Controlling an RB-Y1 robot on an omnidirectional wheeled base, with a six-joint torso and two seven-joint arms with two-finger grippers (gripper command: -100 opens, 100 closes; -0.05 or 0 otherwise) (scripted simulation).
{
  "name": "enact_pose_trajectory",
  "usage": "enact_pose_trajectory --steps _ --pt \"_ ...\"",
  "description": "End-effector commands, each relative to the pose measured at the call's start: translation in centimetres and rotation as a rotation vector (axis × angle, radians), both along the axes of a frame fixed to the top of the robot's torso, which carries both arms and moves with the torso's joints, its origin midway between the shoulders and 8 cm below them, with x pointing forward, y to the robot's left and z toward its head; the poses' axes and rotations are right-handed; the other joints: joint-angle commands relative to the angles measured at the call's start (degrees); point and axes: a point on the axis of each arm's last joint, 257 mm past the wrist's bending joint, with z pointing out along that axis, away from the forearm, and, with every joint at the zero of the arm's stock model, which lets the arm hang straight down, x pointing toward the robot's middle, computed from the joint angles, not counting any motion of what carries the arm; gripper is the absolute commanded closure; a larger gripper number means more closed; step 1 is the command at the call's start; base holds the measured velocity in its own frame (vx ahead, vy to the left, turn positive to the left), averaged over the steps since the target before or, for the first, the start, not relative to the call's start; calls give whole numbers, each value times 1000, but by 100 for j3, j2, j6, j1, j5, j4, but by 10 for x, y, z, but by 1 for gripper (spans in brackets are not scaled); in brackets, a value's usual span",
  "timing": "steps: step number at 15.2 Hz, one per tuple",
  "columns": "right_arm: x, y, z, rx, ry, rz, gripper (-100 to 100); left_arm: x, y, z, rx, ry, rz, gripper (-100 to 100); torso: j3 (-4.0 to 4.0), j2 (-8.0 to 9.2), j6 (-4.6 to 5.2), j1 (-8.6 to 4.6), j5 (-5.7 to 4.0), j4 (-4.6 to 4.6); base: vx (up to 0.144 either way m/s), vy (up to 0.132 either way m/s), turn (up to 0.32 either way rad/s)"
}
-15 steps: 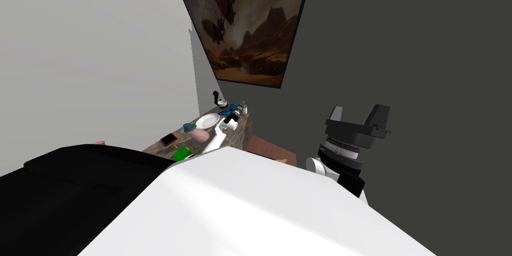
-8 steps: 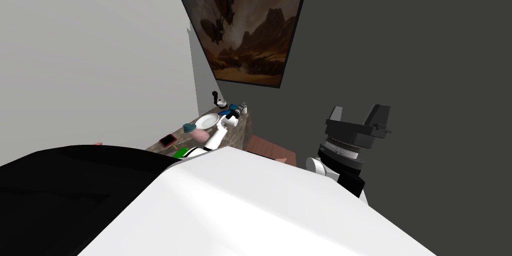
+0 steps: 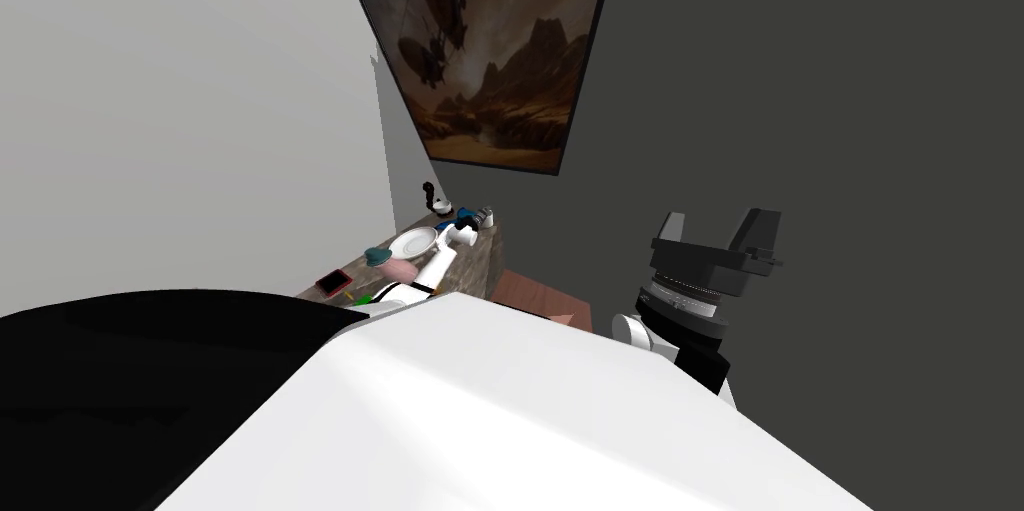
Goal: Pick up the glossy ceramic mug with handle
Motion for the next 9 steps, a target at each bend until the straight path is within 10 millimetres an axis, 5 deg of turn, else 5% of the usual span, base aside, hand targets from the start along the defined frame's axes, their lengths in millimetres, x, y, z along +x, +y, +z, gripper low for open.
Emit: enact_pose_trajectory --steps 1,9 --pt "0 0 0 0 0 0 0 9 10 -4 18 48 10 -100 0 0 0 0 0 0 -12 11 -53" --pt "0 0 0 0 0 0 0 15 36 -39 40 237 60 -100 -1 -3 2 -1 -1 0 -6 8 -38"
